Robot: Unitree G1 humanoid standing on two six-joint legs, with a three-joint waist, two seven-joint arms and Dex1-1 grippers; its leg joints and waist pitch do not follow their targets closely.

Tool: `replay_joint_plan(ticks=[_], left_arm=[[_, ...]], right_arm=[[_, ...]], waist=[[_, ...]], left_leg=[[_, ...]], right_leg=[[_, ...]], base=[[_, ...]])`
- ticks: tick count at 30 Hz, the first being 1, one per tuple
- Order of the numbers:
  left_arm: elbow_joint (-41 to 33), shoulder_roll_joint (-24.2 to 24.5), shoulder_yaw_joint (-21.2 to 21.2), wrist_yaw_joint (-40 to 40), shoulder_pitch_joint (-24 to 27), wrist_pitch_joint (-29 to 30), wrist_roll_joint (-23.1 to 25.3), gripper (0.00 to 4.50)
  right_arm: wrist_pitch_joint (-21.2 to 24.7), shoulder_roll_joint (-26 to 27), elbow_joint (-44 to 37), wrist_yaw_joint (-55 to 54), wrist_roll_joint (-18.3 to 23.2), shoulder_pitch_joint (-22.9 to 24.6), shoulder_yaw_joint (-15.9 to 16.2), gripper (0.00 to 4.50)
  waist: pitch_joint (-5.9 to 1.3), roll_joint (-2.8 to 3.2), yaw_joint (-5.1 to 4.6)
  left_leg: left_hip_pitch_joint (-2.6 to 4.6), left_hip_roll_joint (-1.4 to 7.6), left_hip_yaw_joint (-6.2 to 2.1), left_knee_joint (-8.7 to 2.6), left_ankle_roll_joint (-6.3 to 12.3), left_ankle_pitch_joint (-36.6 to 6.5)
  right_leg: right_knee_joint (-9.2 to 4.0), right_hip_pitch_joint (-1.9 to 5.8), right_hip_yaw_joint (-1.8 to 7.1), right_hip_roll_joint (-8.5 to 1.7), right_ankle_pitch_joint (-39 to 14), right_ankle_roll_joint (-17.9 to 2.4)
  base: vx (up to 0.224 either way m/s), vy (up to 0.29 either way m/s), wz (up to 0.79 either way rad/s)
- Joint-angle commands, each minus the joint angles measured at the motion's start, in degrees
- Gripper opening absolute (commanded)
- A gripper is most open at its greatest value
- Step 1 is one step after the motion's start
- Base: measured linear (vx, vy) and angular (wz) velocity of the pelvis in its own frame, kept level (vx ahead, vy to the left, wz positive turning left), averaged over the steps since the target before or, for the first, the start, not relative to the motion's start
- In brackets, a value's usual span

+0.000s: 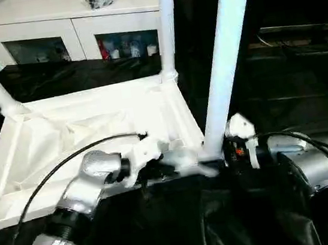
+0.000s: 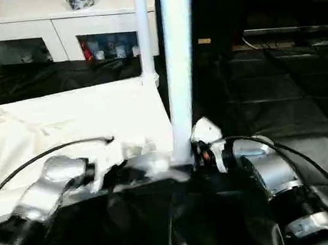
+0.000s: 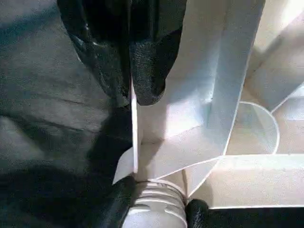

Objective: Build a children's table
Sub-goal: Rotate leg to tighten

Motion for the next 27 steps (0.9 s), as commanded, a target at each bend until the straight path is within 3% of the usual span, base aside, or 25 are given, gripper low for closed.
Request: replay_joint_plan(ticks=[1, 6, 8, 11, 12, 13, 14, 16, 20, 27], left_arm=[[0.67, -2.65, 1.84, 6.05, -1.99, 0.87, 0.04, 0.00], [4.47, -9.63, 2.55, 18.10, -4.68, 4.65, 2.44, 0.00], [6.38, -13.52, 2.47, 22.75, -6.19, 5.39, 3.26, 0.00], [6.54, -14.38, 2.04, 22.88, -6.44, 4.92, 3.37, 0.00], [6.58, -14.38, 1.62, 22.47, -6.39, 4.33, 3.69, 0.00], [6.44, -14.22, 1.44, 21.80, -6.21, 3.87, 3.73, 0.00], [6.41, -14.19, 1.41, 21.69, -6.18, 3.80, 3.73, 0.00], [6.02, -13.55, 1.20, 20.17, -5.73, 2.25, 3.77, 0.00], [4.60, -10.61, 0.96, 15.89, -4.41, 0.12, 3.49, 0.00], [2.59, -5.06, 0.79, 6.56, -2.47, -3.02, 1.52, 0.00]], right_arm=[[-0.29, 3.20, 0.96, -5.46, -0.67, -0.87, -0.04, 2.73], [-0.92, 13.52, 9.95, -27.87, -1.72, -4.22, -5.35, 2.73], [-2.80, 18.26, 12.20, -35.29, -2.69, -5.51, -6.18, 2.73], [-3.69, 19.40, 11.64, -34.35, -3.00, -5.44, -5.15, 2.73], [-4.18, 19.72, 10.97, -33.19, -3.40, -5.20, -4.32, 3.07], [-4.32, 19.66, 10.46, -31.95, -3.09, -5.01, -4.38, 3.07], [-4.34, 19.65, 10.37, -31.75, -3.04, -4.97, -4.39, 3.42], [-4.05, 19.05, 9.46, -29.53, -2.29, -4.77, -4.73, 3.45], [-5.08, 14.15, 7.30, -24.55, -2.79, -4.53, -3.85, 3.89], [-3.73, 4.75, 1.96, -7.36, -0.99, -2.48, -0.88, 3.89]], waist=[[-3.84, -0.97, -0.25], [-3.78, -0.49, -1.61], [-3.95, -0.83, -1.69], [-4.09, -0.76, -1.37], [-4.11, -0.58, -1.36], [-4.11, -0.63, -1.38], [-4.05, -0.65, -1.39], [-3.95, -0.63, -1.41], [-3.96, -0.81, -1.37], [-3.87, -0.66, -1.13]], left_leg=[[2.06, 3.59, -1.70, -3.89, 3.11, -6.55], [2.03, 3.37, -1.70, -4.12, 1.74, -7.06], [1.90, 3.22, -1.69, -4.00, 2.10, -6.37], [1.75, 3.15, -1.69, -3.79, 3.68, -4.93], [1.70, 3.15, -1.71, -3.76, 3.99, -4.63], [1.71, 3.14, -1.67, -3.74, 4.31, -4.52], [1.67, 3.16, -1.68, -3.75, 4.68, -4.79], [1.63, 3.20, -1.73, -3.85, 4.65, -6.10], [1.65, 3.28, -1.77, -3.84, 4.85, -5.82], [1.60, 3.45, -1.68, -3.74, 5.74, -7.01]], right_leg=[[-3.81, 1.71, 1.71, -4.11, 0.27, -15.36], [-4.08, 1.52, 1.69, -4.07, 0.15, -15.67], [-4.06, 1.79, 1.68, -4.15, 0.99, -15.34], [-3.94, 2.01, 1.66, -4.23, 3.25, -14.73], [-3.86, 2.01, 1.66, -4.19, 3.78, -14.64], [-3.87, 1.97, 1.64, -4.11, 4.18, -14.56], [-3.93, 1.98, 1.64, -4.15, 4.11, -14.56], [-4.14, 2.04, 1.62, -4.21, 2.33, -14.42], [-4.06, 2.07, 1.59, -4.17, 2.52, -14.46], [-3.99, 2.15, 1.46, -4.07, 2.93, -14.96]], base=[[0.000, 0.000, 0.00], [0.000, 0.000, 0.00], [0.000, 0.000, 0.00], [0.000, 0.000, 0.00], [0.000, 0.000, 0.00], [0.000, 0.000, 0.00], [0.000, 0.000, 0.00], [0.000, 0.000, 0.00], [0.000, 0.000, 0.00], [0.000, 0.000, 0.00]])
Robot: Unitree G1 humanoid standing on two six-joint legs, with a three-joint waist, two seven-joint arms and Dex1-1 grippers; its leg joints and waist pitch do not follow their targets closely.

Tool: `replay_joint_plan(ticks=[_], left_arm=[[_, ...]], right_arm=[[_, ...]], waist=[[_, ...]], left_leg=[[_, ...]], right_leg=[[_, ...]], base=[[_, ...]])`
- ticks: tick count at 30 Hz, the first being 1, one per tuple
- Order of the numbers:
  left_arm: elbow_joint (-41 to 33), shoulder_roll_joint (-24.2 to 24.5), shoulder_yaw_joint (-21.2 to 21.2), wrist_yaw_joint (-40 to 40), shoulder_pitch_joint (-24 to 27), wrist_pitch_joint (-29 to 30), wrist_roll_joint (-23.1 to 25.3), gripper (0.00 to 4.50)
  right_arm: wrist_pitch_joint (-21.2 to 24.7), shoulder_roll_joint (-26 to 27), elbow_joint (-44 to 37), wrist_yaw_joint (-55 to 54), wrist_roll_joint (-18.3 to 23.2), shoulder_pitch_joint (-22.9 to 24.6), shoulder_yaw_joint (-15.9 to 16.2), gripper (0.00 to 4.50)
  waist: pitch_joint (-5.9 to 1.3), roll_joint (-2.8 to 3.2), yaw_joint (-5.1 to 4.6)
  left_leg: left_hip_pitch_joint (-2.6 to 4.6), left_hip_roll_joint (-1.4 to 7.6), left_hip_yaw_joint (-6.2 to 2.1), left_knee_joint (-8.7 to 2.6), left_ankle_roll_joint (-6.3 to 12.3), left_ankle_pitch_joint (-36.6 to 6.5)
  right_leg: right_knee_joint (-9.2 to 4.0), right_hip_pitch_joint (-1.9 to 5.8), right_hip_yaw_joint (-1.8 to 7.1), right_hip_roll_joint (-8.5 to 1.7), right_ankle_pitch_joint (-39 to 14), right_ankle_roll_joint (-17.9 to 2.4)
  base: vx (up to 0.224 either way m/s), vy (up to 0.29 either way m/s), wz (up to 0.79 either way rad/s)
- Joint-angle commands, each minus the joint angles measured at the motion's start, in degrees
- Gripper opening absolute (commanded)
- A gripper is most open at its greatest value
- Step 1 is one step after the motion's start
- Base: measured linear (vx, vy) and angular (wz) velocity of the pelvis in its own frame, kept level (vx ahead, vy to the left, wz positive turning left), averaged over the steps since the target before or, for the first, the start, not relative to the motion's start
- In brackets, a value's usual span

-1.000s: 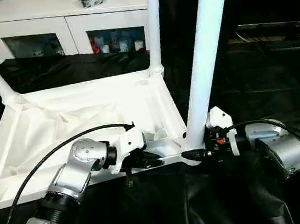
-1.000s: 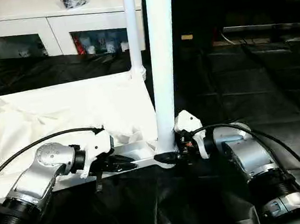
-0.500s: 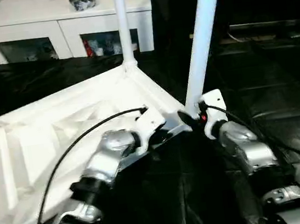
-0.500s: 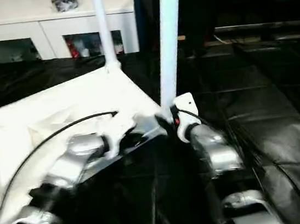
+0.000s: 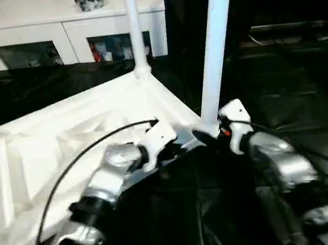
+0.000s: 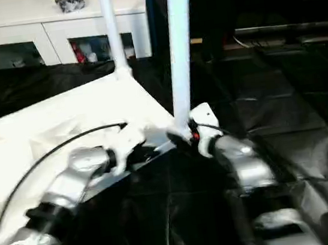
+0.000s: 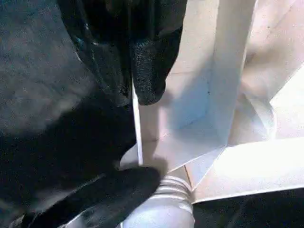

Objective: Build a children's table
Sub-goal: Rotate leg to tighten

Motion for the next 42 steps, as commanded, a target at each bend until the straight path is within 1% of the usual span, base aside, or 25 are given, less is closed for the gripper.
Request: replay_joint_plan(ticks=[1, 2, 3, 4, 5, 6, 7, 10, 11, 13, 19, 24, 27, 29, 30, 31, 32, 33, 35, 36, 37, 38, 39, 40, 42], left_arm=[[-1.67, -0.05, -0.72, -3.55, 0.00, -3.27, -2.25, 0.00], [-1.86, 0.60, -0.63, -5.39, 0.10, -3.78, -2.87, 0.00], [-2.15, 1.27, -0.45, -7.40, 0.15, -3.75, -3.67, 0.00], [-2.27, 1.48, -0.39, -8.17, 0.18, -3.77, -4.01, 0.00], [-2.50, 1.89, -0.33, -9.69, 0.25, -3.90, -4.71, 0.00], [-2.60, 2.76, -0.46, -11.55, 0.21, -3.90, -5.13, 0.00], [-2.61, 3.50, -0.70, -12.97, 0.18, -4.02, -5.35, 0.00], [-2.31, 4.46, -0.79, -14.80, -0.05, -4.27, -5.62, 0.00], [-2.10, 4.53, -0.66, -15.11, -0.17, -4.41, -5.62, 0.00], [-1.67, 4.80, -0.42, -16.01, -0.56, -4.58, -5.72, 0.00], [-1.02, 5.12, -0.02, -16.28, -0.79, -5.07, -5.96, 0.00], [-1.94, 4.44, 0.24, -15.61, -0.03, -4.24, -6.30, 0.00], [-2.54, 3.29, 0.99, -12.85, 0.44, -3.25, -6.11, 0.00], [-1.64, 0.46, 2.49, -4.58, 0.12, -1.22, -4.31, 0.00], [-1.24, -0.64, 2.97, -2.04, -0.03, -0.32, -3.91, 0.00], [-0.99, -1.93, 3.27, 0.61, -0.16, 0.49, -3.41, 0.00], [-0.96, -2.24, 3.34, 1.21, -0.19, 0.67, -3.28, 0.00], [-0.95, -2.73, 3.30, 2.02, -0.22, 0.99, -3.05, 0.00], [-0.60, -4.86, 2.90, 5.87, -0.81, 2.90, -1.55, 0.00], [-0.45, -5.60, 2.78, 7.19, -1.09, 3.72, -1.05, 0.00], [-0.34, -6.37, 2.66, 8.64, -1.40, 4.68, -0.51, 0.00], [-0.19, -7.50, 2.66, 10.24, -1.78, 5.56, -0.07, 0.00], [-0.29, -8.67, 2.29, 11.69, -2.08, 6.13, 0.73, 0.00], [-0.33, -8.75, 2.20, 11.78, -2.09, 6.13, 0.85, 0.00], [-1.21, -9.06, 1.84, 11.60, -1.82, 6.41, 1.09, 0.00]], right_arm=[[0.10, -0.84, -3.05, 6.75, 1.50, 0.21, 2.41, 3.89], [0.51, -2.14, -3.71, 9.28, 1.61, 0.47, 2.92, 3.89], [1.42, -3.46, -4.60, 12.00, 2.07, 0.75, 3.53, 3.89], [1.83, -3.87, -4.88, 12.91, 2.31, 0.82, 3.71, 3.89], [2.37, -4.56, -5.33, 14.44, 2.80, 0.90, 4.03, 3.89], [2.75, -5.51, -5.92, 16.80, 3.23, 1.02, 4.77, 3.89], [2.83, -6.25, -6.40, 18.58, 3.35, 1.19, 5.54, 3.89], [3.17, -7.59, -7.36, 21.87, 3.12, 1.56, 7.19, 3.89], [3.16, -7.79, -7.46, 22.34, 2.93, 1.55, 7.42, 3.74], [3.75, -7.92, -7.65, 22.93, 2.57, 1.38, 7.77, 3.74], [4.41, -8.24, -9.15, 23.89, 2.46, 2.21, 9.22, 3.19], [4.61, -7.95, -9.74, 23.32, 2.37, 3.45, 9.37, 2.97], [4.78, -6.99, -10.10, 21.68, 2.48, 4.39, 8.88, 2.71], [4.97, -3.48, -8.87, 14.74, 2.55, 4.92, 6.51, 2.60], [5.27, -1.79, -7.93, 11.30, 2.31, 4.71, 5.56, 2.55], [5.57, 0.27, -6.68, 6.80, 1.75, 4.35, 4.49, 2.55], [5.65, 0.76, -6.39, 5.71, 1.60, 4.27, 4.25, 2.41], [5.82, 1.72, -5.73, 3.67, 1.42, 4.02, 3.74, 2.30], [6.07, 6.06, -2.29, -5.11, 0.78, 2.53, 1.64, 2.18], [5.92, 7.47, -1.04, -8.03, 0.41, 1.97, 1.12, 2.18], [5.73, 8.96, 0.20, -11.10, -0.06, 1.41, 0.61, 2.12], [5.66, 10.92, 1.67, -14.05, -0.10, 0.61, -0.09, 2.12], [5.62, 13.94, 3.56, -18.42, -0.20, -0.70, -1.06, 2.07], [5.62, 14.30, 3.76, -18.99, -0.24, -0.87, -1.15, 2.03], [5.14, 16.34, 4.38, -20.48, -0.82, -1.67, -0.98, 2.03]], waist=[[-3.69, -1.04, 0.20], [-3.65, -1.31, 0.26], [-3.62, -1.07, 0.52], [-3.60, -1.13, 0.64], [-3.56, -1.41, 0.63], [-3.58, -1.25, 0.76], [-3.56, -1.40, 0.98], [-3.62, -1.65, 1.44], [-3.61, -1.58, 1.53], [-3.58, -1.72, 1.51], [-3.55, -1.79, 1.51], [-3.57, -1.89, 1.60], [-3.55, -1.79, 1.59], [-3.43, -1.96, 1.45], [-3.26, -1.93, 1.24], [-3.21, -2.05, 0.88], [-3.20, -2.16, 0.78], [-3.20, -2.16, 0.78], [-3.07, -1.73, 0.25], [-3.09, -1.86, 0.10], [-3.20, -1.62, -0.14], [-3.18, -1.63, -0.22], [-3.15, -2.02, -0.51], [-3.20, -1.76, -0.53], [-3.27, -1.79, -0.63]], left_leg=[[1.68, 3.66, -1.82, -3.68, 5.37, -7.48], [1.73, 3.67, -1.78, -3.68, 5.29, -7.68], [1.80, 3.73, -1.76, -3.70, 5.09, -8.01], [1.78, 3.76, -1.75, -3.75, 5.01, -8.01], [1.77, 3.82, -1.70, -3.76, 5.03, -8.00], [1.87, 3.81, -1.69, -3.74, 4.97, -7.97], [1.86, 3.83, -1.67, -3.71, 5.03, -7.92], [1.88, 3.85, -1.56, -3.61, 5.31, -6.93], [1.88, 3.85, -1.59, -3.62, 5.32, -6.63], [1.88, 3.86, -1.59, -3.67, 5.15, -6.56], [1.97, 3.86, -1.60, -3.77, 4.45, -7.07], [1.92, 3.83, -1.61, -3.74, 4.38, -7.12], [1.90, 3.91, -1.65, -3.81, 4.23, -7.30], [1.97, 3.87, -1.65, -3.92, 3.84, -7.92], [2.03, 3.90, -1.65, -4.07, 3.27, -8.80], [1.99, 3.78, -1.81, -4.27, 2.38, -9.73], [2.12, 3.69, -1.80, -4.31, 1.69, -10.75], [2.12, 3.69, -1.80, -4.31, 1.69, -10.75], [2.08, 3.53, -1.82, -4.55, 0.83, -11.60], [1.97, 3.43, -1.93, -4.62, 0.49, -11.92], [2.11, 3.48, -1.93, -4.65, -0.09, -11.90], [2.28, 3.49, -1.94, -4.67, -0.25, -12.44], [2.12, 3.46, -1.93, -4.73, -0.40, -12.61], [2.08, 3.41, -1.95, -4.70, -0.26, -12.25], [1.95, 3.35, -1.97, -4.70, 0.06, -11.85]], right_leg=[[-3.85, 1.98, 1.52, -3.84, 2.08, -15.30], [-3.92, 1.98, 1.51, -3.83, 1.51, -15.38], [-3.90, 1.91, 1.52, -3.90, 0.46, -15.42], [-3.80, 1.93, 1.48, -3.86, 0.07, -15.58], [-3.85, 1.82, 1.52, -3.85, 0.07, -15.58], [-3.80, 1.77, 1.52, -3.93, -0.21, -15.70], [-3.77, 1.76, 1.55, -3.99, -0.40, -15.70], [-3.64, 1.64, 1.62, -4.03, 0.52, -15.55], [-3.62, 1.58, 1.63, -4.06, 0.66, -15.54], [-3.60, 1.55, 1.61, -4.08, 0.49, -15.59], [-3.66, 1.56, 1.64, -4.03, 0.16, -15.53], [-3.65, 1.61, 1.65, -4.11, 0.23, -15.45], [-3.63, 1.57, 1.68, -4.15, 0.03, -15.39], [-3.88, 1.51, 1.72, -4.18, -1.17, -15.26], [-4.15, 1.32, 1.81, -4.23, -2.88, -15.13], [-4.38, 1.44, 1.76, -4.34, -5.48, -14.80], [-4.65, 1.35, 1.79, -4.26, -7.88, -14.10], [-4.65, 1.35, 1.79, -4.26, -7.88, -14.10], [-5.00, 1.02, 1.99, -4.19, -10.56, -12.90], [-5.03, 1.27, 1.85, -4.16, -11.38, -12.50], [-5.01, 1.12, 1.94, -4.15, -11.10, -12.21], [-5.17, 0.99, 1.94, -4.16, -11.39, -12.26], [-5.19, 1.18, 1.94, -4.14, -11.32, -12.19], [-5.21, 1.08, 2.03, -4.20, -11.01, -12.05], [-5.17, 1.25, 1.96, -4.15, -10.09, -11.65]], base=[[0.000, 0.000, 0.00], [0.000, 0.000, 0.00], [0.000, 0.000, 0.00], [0.000, 0.000, 0.00], [0.000, 0.000, 0.00], [0.000, 0.000, 0.00], [0.000, 0.000, 0.00], [0.000, 0.000, 0.00], [0.000, 0.000, 0.00], [0.000, 0.000, 0.00], [0.000, 0.000, 0.00], [0.000, 0.000, 0.00], [0.000, 0.000, 0.00], [0.000, 0.000, 0.00], [0.000, 0.000, 0.00], [0.000, 0.000, 0.00], [0.000, 0.000, 0.00], [0.000, 0.000, 0.00], [0.000, 0.000, 0.00], [0.000, 0.000, 0.00], [0.000, 0.000, 0.00], [0.000, 0.000, 0.00], [0.000, 0.000, 0.00], [0.000, 0.000, 0.00], [0.000, 0.000, 0.00]])
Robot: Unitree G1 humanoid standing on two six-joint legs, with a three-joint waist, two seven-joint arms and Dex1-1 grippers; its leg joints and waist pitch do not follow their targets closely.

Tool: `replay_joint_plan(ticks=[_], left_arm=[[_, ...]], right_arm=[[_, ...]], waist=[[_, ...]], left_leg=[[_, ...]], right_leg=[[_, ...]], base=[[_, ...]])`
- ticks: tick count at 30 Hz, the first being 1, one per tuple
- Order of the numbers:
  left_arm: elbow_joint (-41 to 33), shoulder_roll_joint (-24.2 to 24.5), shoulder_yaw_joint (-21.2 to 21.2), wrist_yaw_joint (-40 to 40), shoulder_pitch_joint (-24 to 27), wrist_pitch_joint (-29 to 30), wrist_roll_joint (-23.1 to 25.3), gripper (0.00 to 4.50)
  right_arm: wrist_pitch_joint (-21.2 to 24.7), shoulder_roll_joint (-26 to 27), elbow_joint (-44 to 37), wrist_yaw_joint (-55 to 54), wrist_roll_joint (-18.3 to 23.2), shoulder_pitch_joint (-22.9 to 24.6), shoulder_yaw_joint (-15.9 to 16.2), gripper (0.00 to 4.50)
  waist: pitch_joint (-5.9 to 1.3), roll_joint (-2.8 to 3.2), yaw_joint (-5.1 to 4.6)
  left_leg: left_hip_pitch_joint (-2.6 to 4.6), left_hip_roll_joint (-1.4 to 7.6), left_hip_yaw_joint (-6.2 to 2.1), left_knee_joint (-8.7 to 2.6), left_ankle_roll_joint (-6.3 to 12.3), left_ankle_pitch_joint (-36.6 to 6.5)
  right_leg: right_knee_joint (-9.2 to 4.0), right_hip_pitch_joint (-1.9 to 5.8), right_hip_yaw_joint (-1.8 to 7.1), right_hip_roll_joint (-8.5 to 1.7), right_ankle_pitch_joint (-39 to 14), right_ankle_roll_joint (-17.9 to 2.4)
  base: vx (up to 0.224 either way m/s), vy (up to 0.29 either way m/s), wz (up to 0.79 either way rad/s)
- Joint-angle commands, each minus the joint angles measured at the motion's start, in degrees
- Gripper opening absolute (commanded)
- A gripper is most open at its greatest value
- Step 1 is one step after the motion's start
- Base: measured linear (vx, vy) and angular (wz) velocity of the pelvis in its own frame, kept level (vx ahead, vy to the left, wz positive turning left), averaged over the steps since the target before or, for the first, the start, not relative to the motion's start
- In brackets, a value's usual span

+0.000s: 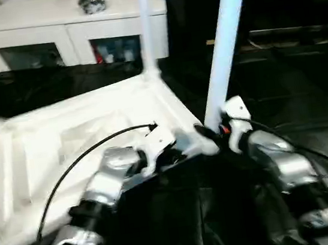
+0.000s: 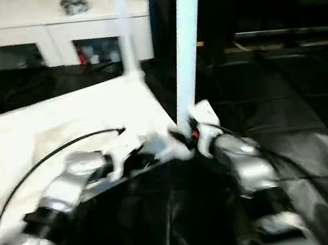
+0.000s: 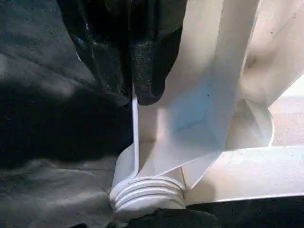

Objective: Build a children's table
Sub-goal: Rotate leg to tighten

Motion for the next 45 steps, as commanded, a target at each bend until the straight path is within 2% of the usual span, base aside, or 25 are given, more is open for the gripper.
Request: replay_joint_plan(ticks=[1, 4, 5, 6, 7, 9, 11, 13, 17, 20, 22, 23, 25, 30, 33, 36, 37, 42, 43, 45], left_arm=[[-1.30, -3.28, 0.53, 3.29, -1.37, -0.63, -1.88, 0.00], [-1.86, -1.99, 0.09, 0.97, -0.84, -2.18, -2.05, 0.00], [-1.97, -1.70, -0.03, 0.50, -0.72, -2.59, -2.09, 0.00], [-2.39, -1.29, -0.01, -0.26, -0.43, -2.75, -2.30, 0.00], [-2.84, -0.63, -0.05, -1.80, -0.09, -3.84, -2.76, 0.00], [-3.35, -0.09, -0.08, -3.11, 0.26, -4.42, -3.19, 0.00], [-3.97, 1.77, -0.42, -6.18, 0.79, -5.66, -3.71, 0.00], [-3.90, 3.23, -0.40, -8.33, 0.87, -6.79, -4.09, 0.00], [-3.94, 4.98, -0.30, -11.41, 1.12, -8.32, -4.78, 0.00], [-4.30, 6.70, -0.25, -15.04, 1.49, -9.34, -5.77, 0.00], [-4.38, 7.45, -0.18, -16.30, 1.45, -9.49, -6.16, 0.00], [-4.11, 7.91, -0.31, -17.04, 1.25, -9.79, -6.23, 0.00], [-3.81, 8.29, -0.43, -17.65, 1.06, -10.14, -6.26, 0.00], [-3.03, 8.61, -0.37, -18.28, 0.58, -10.83, -6.33, 0.00], [-2.69, 8.49, -0.26, -18.68, 0.35, -11.02, -6.37, 0.00], [-2.77, 8.47, -0.23, -18.78, 0.44, -11.01, -6.48, 0.00], [-2.83, 8.50, -0.23, -18.80, 0.49, -10.99, -6.51, 0.00], [-3.28, 9.17, -0.26, -19.55, 1.32, -10.86, -6.89, 0.00], [-3.31, 9.21, -0.23, -19.63, 1.39, -10.86, -6.90, 0.00], [-3.11, 9.17, -0.20, -19.65, 1.28, -10.89, -6.84, 0.00]], right_arm=[[1.33, 5.18, 2.08, 2.54, 0.70, 0.80, 4.88, 2.03], [-0.10, 4.54, 0.74, 5.83, 0.85, 1.13, 5.56, 2.03], [-0.30, 4.33, 0.49, 6.56, 1.03, 1.23, 5.59, 2.36], [0.40, 3.87, 0.06, 7.53, 1.89, 1.23, 5.03, 2.56], [1.10, 2.66, -0.77, 9.71, 2.84, 1.34, 4.62, 2.70], [1.64, 1.65, -1.37, 11.36, 3.43, 1.43, 4.38, 2.76], [2.52, -2.70, -3.10, 17.44, 4.26, 1.97, 4.81, 3.03], [3.21, -6.76, -4.77, 23.81, 4.84, 2.76, 5.96, 3.12], [3.55, -11.05, -6.13, 30.44, 5.01, 3.55, 7.25, 3.49], [3.38, -14.50, -6.39, 35.76, 4.46, 3.65, 8.29, 3.74], [1.55, -16.01, -5.95, 37.69, 3.36, 3.65, 9.27, 3.88], [-0.14, -16.54, -5.04, 37.74, 2.23, 3.44, 9.81, 3.96], [-1.22, -16.79, -4.14, 37.46, 1.42, 3.17, 10.18, 4.17], [-1.53, -15.98, -3.09, 35.94, 1.22, 2.74, 10.26, 4.17], [-1.40, -15.77, -3.11, 36.73, 2.00, 2.56, 10.08, 3.84], [-1.85, -15.43, -2.63, 37.19, 2.61, 2.40, 9.80, 3.74], [-1.92, -15.44, -2.62, 37.27, 2.64, 2.41, 9.79, 3.53], [-2.11, -16.19, -4.12, 39.10, 3.58, 3.31, 9.71, 3.26], [-2.02, -16.35, -4.35, 39.30, 3.67, 3.48, 9.73, 3.03], [-1.94, -16.50, -4.28, 39.44, 3.80, 3.48, 9.60, 2.95]], waist=[[-2.95, -1.00, -0.02], [-3.02, -0.90, 0.00], [-3.03, -0.97, -0.08], [-3.02, -0.46, -0.04], [-3.09, -0.65, -0.18], [-3.16, -0.62, -0.16], [-3.24, -0.89, -0.08], [-3.21, -0.79, 0.16], [-3.04, -0.87, 0.57], [-3.04, -0.99, 0.71], [-3.05, -0.90, 0.75], [-3.07, -1.14, 0.82], [-3.03, -1.09, 0.74], [-3.08, -1.22, 0.71], [-3.08, -1.21, 0.80], [-3.15, -1.19, 0.91], [-3.11, -1.15, 0.89], [-3.14, -1.09, 1.01], [-3.13, -1.10, 1.06], [-3.17, -1.07, 1.16]], left_leg=[[1.59, 3.44, -2.20, -4.61, 0.41, -11.91], [1.56, 3.47, -2.24, -4.64, 0.71, -12.11], [1.52, 3.47, -2.22, -4.66, 0.78, -12.15], [1.58, 3.47, -2.29, -4.70, 0.71, -12.34], [1.56, 3.46, -2.26, -4.67, 0.85, -12.66], [1.46, 3.48, -2.21, -4.56, 1.48, -11.62], [1.44, 3.49, -2.12, -4.36, 2.31, -10.57], [1.40, 3.58, -2.06, -4.22, 3.22, -9.82], [1.51, 3.75, -2.05, -4.31, 3.29, -10.67], [1.58, 3.89, -2.03, -4.39, 2.58, -11.35], [1.65, 3.88, -1.96, -4.36, 2.57, -11.19], [1.58, 3.93, -1.99, -4.32, 2.65, -10.84], [1.62, 3.86, -1.91, -4.28, 2.66, -10.71], [1.44, 3.86, -1.91, -4.19, 3.53, -9.30], [1.51, 3.90, -1.90, -4.18, 3.63, -9.59], [1.54, 3.92, -1.86, -4.10, 3.79, -9.06], [1.48, 3.91, -1.87, -4.12, 3.82, -8.95], [1.53, 3.94, -1.83, -4.10, 3.75, -9.17], [1.53, 3.95, -1.84, -4.10, 3.76, -9.12], [1.56, 3.95, -1.82, -4.07, 3.83, -8.73]], right_leg=[[-5.18, 0.97, 1.83, -3.85, -9.46, -11.46], [-5.12, 1.09, 1.82, -3.88, -8.17, -11.39], [-5.12, 1.12, 1.81, -3.84, -7.94, -11.45], [-5.08, 1.08, 1.82, -3.83, -7.88, -11.57], [-5.12, 1.25, 1.80, -3.74, -7.17, -11.70], [-4.89, 1.41, 1.79, -3.73, -4.61, -12.26], [-4.73, 1.54, 1.74, -3.74, -2.74, -12.88], [-4.61, 1.59, 1.72, -3.75, -1.48, -13.42], [-4.76, 1.50, 1.65, -3.77, -3.40, -13.82], [-4.70, 1.47, 1.61, -3.81, -4.89, -14.07], [-4.63, 1.31, 1.62, -3.79, -4.26, -14.35], [-4.53, 1.31, 1.60, -3.95, -3.97, -14.48], [-4.57, 1.24, 1.65, -3.92, -3.76, -14.69], [-4.34, 1.35, 1.58, -3.83, -1.75, -15.09], [-4.37, 1.34, 1.57, -3.89, -2.50, -15.12], [-4.29, 1.34, 1.57, -3.90, -2.00, -15.25], [-4.24, 1.33, 1.54, -3.83, -1.78, -15.29], [-4.21, 1.36, 1.51, -3.81, -1.65, -15.36], [-4.21, 1.37, 1.51, -3.82, -1.58, -15.35], [-4.16, 1.33, 1.50, -3.82, -1.07, -15.41]], base=[[0.000, 0.000, 0.00], [0.000, 0.000, 0.00], [0.000, 0.000, 0.00], [0.000, 0.000, 0.00], [0.000, 0.000, 0.00], [0.000, 0.000, 0.00], [0.000, 0.000, 0.00], [0.000, 0.000, 0.00], [0.000, 0.000, 0.00], [0.000, 0.000, 0.00], [0.000, 0.000, 0.00], [0.000, 0.000, 0.00], [0.000, 0.000, 0.00], [0.000, 0.000, 0.00], [0.000, 0.000, 0.00], [0.000, 0.000, 0.00], [0.000, 0.000, 0.00], [0.000, 0.000, 0.00], [0.000, 0.000, 0.00], [0.000, 0.000, 0.00]])
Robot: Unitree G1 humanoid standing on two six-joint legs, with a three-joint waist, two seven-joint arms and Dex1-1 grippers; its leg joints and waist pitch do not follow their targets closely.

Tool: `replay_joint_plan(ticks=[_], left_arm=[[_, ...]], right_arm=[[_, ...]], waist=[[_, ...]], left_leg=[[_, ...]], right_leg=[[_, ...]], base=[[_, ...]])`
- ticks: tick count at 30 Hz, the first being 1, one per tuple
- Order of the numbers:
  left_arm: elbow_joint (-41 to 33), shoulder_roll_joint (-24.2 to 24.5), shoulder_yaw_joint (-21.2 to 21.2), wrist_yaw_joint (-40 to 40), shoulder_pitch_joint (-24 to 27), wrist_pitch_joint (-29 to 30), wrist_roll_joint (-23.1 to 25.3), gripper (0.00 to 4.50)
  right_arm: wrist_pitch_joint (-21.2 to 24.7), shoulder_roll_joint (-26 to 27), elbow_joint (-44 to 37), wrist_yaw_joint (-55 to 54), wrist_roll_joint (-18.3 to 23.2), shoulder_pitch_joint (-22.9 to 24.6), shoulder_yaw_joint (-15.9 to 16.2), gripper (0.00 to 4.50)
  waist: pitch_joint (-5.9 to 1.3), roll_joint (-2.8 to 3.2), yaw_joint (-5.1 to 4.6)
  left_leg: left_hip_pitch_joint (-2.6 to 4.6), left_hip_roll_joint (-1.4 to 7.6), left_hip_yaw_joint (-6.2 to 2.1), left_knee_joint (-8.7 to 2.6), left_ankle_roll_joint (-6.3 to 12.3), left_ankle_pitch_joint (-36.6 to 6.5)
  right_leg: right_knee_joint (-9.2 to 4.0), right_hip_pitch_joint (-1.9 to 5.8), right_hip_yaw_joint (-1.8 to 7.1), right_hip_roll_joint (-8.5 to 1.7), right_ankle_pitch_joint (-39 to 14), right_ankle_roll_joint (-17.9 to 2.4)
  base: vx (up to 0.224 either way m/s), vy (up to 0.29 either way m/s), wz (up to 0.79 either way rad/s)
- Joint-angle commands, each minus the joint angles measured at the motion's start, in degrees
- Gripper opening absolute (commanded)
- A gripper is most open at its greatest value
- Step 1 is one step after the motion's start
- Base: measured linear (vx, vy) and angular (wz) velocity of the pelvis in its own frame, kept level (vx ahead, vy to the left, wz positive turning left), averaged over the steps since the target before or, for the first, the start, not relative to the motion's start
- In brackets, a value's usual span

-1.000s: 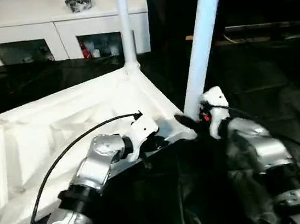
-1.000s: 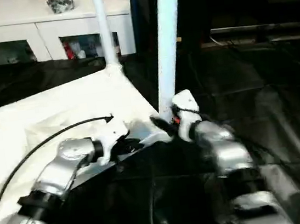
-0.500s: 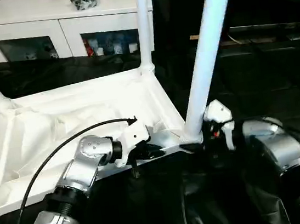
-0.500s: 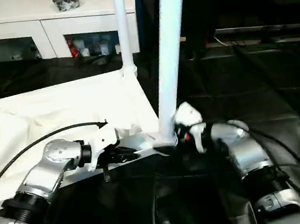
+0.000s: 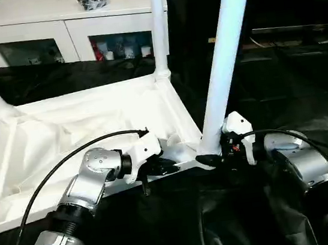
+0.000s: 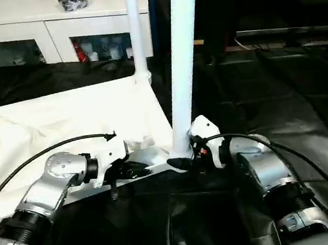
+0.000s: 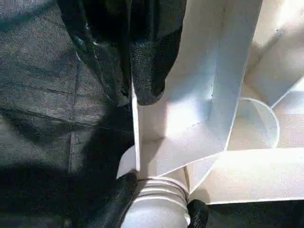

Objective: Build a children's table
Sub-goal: Rotate leg to tighten

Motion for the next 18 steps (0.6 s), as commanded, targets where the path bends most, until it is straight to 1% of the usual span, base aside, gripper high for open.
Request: replay_joint_plan(ticks=[1, 4, 9, 10, 12, 13, 14, 15, 16, 17, 18], left_arm=[[-1.32, -0.63, 0.54, 0.26, -0.91, -1.63, -1.93, 0.00], [-1.08, -0.74, 0.49, 0.28, -1.00, -1.55, -1.93, 0.00], [-0.85, -1.00, 0.51, 0.77, -1.05, -0.97, -1.86, 0.00], [0.55, -1.70, 0.29, 4.08, -1.60, -0.04, 0.10, 0.00], [2.81, -4.17, 0.84, 10.52, -2.82, 1.64, 1.97, 0.00], [3.80, -5.69, 1.04, 13.64, -3.48, 2.42, 2.71, 0.00], [4.58, -7.31, 1.11, 16.39, -4.07, 3.17, 3.30, 0.00], [5.02, -8.45, 1.08, 18.23, -4.46, 3.61, 3.73, 0.00], [5.74, -10.20, 1.37, 21.13, -5.07, 4.44, 4.07, 0.00], [6.17, -11.26, 1.59, 22.88, -5.44, 4.96, 4.22, 0.00], [6.35, -12.20, 1.68, 23.80, -5.69, 5.46, 4.15, 0.00]], right_arm=[[0.14, 0.05, -0.79, 1.60, 1.01, 0.73, 0.31, 2.88], [0.10, 0.12, -0.30, 1.46, 0.96, 0.69, 0.23, 2.74], [0.53, 0.92, -0.11, 0.98, 1.14, 0.81, 0.20, 2.69], [0.85, 2.51, 0.52, -1.69, 0.63, 1.03, 0.21, 2.69], [0.78, 6.03, 3.49, -9.68, -0.83, 0.39, -0.89, 2.69], [0.53, 8.09, 5.62, -14.60, -1.62, -0.30, -1.68, 2.69], [0.74, 10.36, 7.88, -19.74, -2.01, -1.16, -2.74, 2.69], [1.05, 12.00, 9.47, -23.19, -2.03, -1.83, -3.59, 2.69], [0.94, 14.22, 11.46, -27.66, -1.90, -2.76, -4.75, 2.69], [0.84, 15.52, 12.57, -30.19, -1.73, -3.31, -5.44, 2.69], [0.75, 16.68, 13.47, -32.40, -1.61, -3.84, -5.99, 2.68]], waist=[[-3.40, -0.81, 0.05], [-3.41, -0.84, 0.17], [-3.42, -0.83, 0.24], [-3.43, -0.86, 0.21], [-3.33, -0.76, -0.14], [-3.26, -0.88, -0.21], [-3.26, -0.87, -0.40], [-3.14, -0.65, -0.75], [-3.11, -0.70, -1.03], [-3.10, -0.71, -1.11], [-3.10, -0.70, -1.12]], left_leg=[[1.89, 3.82, -1.83, -3.91, 3.89, -8.62], [1.84, 3.80, -1.83, -3.88, 4.06, -8.25], [1.85, 3.79, -1.84, -3.88, 3.96, -8.36], [1.83, 3.81, -1.83, -3.89, 4.04, -8.13], [1.97, 3.71, -1.83, -3.99, 3.42, -8.82], [1.98, 3.68, -1.96, -4.16, 2.38, -9.58], [2.05, 3.65, -1.93, -4.21, 1.99, -10.03], [2.09, 3.67, -2.06, -4.44, 0.92, -11.10], [2.24, 3.63, -2.15, -4.57, -0.11, -12.88], [2.29, 3.61, -2.18, -4.64, -0.73, -13.65], [2.26, 3.63, -2.23, -4.68, -0.85, -13.86]], right_leg=[[-3.93, 1.60, 1.65, -3.89, -0.80, -15.51], [-3.90, 1.62, 1.65, -3.92, -0.48, -15.48], [-3.92, 1.61, 1.62, -3.90, -0.91, -15.43], [-3.84, 1.55, 1.64, -3.89, -0.48, -15.48], [-4.10, 1.25, 1.75, -3.93, -1.57, -15.67], [-4.23, 1.37, 1.71, -4.01, -3.58, -15.30], [-4.36, 1.29, 1.77, -4.03, -4.44, -15.31], [-4.53, 1.20, 1.77, -4.02, -6.03, -15.16], [-4.73, 1.17, 1.79, -4.09, -8.55, -14.74], [-4.92, 1.14, 1.85, -4.11, -9.78, -14.14], [-4.97, 1.17, 1.89, -4.16, -9.94, -13.94]], base=[[0.000, 0.000, 0.00], [0.000, 0.000, 0.00], [0.000, 0.000, 0.00], [0.000, 0.000, 0.00], [0.000, 0.000, 0.00], [0.000, 0.000, 0.00], [0.000, 0.000, 0.00], [0.000, 0.000, 0.00], [0.000, 0.000, 0.00], [0.000, 0.000, 0.00], [0.000, 0.000, 0.00]])
